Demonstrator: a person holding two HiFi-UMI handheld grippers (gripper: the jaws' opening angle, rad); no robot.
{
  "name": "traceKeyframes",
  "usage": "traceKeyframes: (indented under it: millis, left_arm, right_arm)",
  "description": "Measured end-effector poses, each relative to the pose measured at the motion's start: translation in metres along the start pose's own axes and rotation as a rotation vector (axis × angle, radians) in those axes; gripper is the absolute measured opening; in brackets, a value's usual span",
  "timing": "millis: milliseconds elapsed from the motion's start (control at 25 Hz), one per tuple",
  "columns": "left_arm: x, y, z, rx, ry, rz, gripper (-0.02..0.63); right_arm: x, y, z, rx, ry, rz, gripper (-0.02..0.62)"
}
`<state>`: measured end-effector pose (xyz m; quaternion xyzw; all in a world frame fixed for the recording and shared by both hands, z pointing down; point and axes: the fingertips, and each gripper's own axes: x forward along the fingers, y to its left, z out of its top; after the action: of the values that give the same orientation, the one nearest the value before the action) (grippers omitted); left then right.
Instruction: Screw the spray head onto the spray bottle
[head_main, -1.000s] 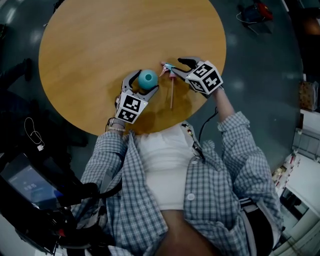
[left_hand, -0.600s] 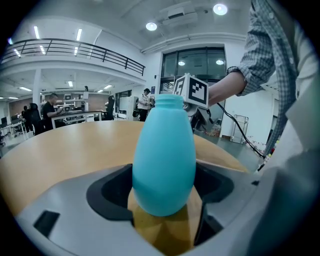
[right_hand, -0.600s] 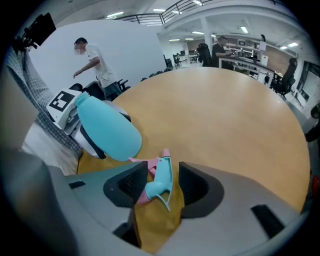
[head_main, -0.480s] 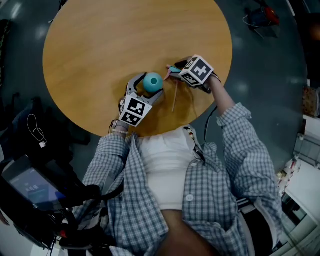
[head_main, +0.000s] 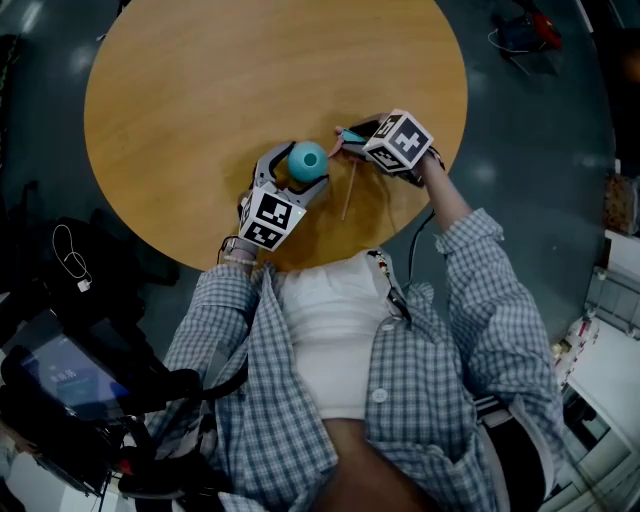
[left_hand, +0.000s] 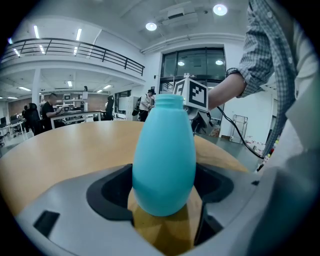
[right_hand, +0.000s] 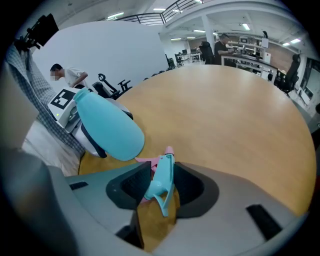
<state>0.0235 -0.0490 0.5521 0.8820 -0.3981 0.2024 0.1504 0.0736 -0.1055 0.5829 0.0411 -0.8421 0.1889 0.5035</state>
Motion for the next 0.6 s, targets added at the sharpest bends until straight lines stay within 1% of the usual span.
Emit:
traceKeyframes:
  millis: [120,240,440,600]
  left_arm:
    - [0.001,0.0,-0.001,0.015,0.003,-0.003,0.39]
    - [0.003,0.003,-0.001,0.022,0.006,-0.007,0.39]
    - [0.008,0.008,-0.003,0.03,0.009,-0.029,0.39]
    - [0.012,0.013,-0.004,0.033,0.01,-0.043,0.39]
  right_arm:
    - [-0.006,0.0,0.002,-0.039,-0.016,-0.053,0.132]
    - [-0.017,-0.007,0.008,-0.103,-0.032,-0.149,0.126]
    - [-0.048,-0.019,0.035,-0.156,-0.15,-0.284,0.123]
    - [-0.085,-0.02,0.067,-0.22,-0.245,-0.374,0.12]
